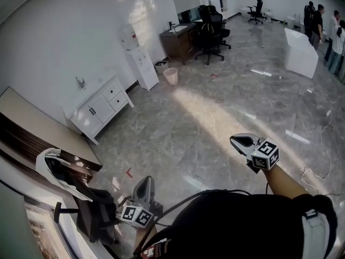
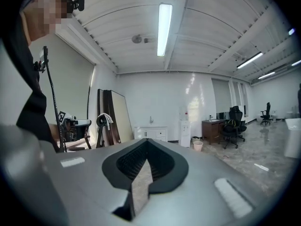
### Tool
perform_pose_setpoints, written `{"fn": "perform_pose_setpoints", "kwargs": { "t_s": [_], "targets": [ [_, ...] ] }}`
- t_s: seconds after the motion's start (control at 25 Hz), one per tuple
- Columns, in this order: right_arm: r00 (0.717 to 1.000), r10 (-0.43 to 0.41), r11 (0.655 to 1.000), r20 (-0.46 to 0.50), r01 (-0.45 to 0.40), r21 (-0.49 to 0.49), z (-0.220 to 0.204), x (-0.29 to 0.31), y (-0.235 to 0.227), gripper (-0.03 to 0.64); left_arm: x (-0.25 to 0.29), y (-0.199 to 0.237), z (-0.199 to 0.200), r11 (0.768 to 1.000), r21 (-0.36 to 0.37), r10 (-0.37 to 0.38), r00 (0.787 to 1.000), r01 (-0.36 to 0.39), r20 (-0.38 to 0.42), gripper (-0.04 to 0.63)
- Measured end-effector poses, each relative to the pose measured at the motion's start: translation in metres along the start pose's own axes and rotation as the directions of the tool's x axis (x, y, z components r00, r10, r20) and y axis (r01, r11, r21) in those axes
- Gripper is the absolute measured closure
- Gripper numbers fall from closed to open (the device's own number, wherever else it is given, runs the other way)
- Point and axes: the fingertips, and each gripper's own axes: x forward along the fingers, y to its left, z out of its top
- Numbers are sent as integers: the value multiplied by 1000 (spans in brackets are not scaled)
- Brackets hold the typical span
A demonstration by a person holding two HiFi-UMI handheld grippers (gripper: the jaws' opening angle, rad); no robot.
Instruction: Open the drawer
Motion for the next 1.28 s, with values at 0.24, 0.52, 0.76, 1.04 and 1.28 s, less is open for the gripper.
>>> {"fn": "perform_pose_setpoints", "kwargs": {
  "t_s": [0.24,0.52,0.76,1.04,1.28],
  "targets": [
    [999,-41,999,21,41,-12,22,86,16,620,27,87,17,996,0,-85,996,85,-8,597],
    [998,-56,998,-24,55,-27,20,139,13,620,53,142,26,994,-10,-107,994,107,-16,597],
    [998,-62,998,-15,62,3,24,170,-22,620,79,172,19,996,-35,-81,996,79,-33,597],
    [1000,27,1000,-9,-27,6,20,214,-85,620,139,177,19,1000,12,-22,999,23,-37,597],
    [994,112,994,21,-112,-2,51,259,-180,620,216,178,28,997,33,72,997,-72,-10,597]
  ]
}}
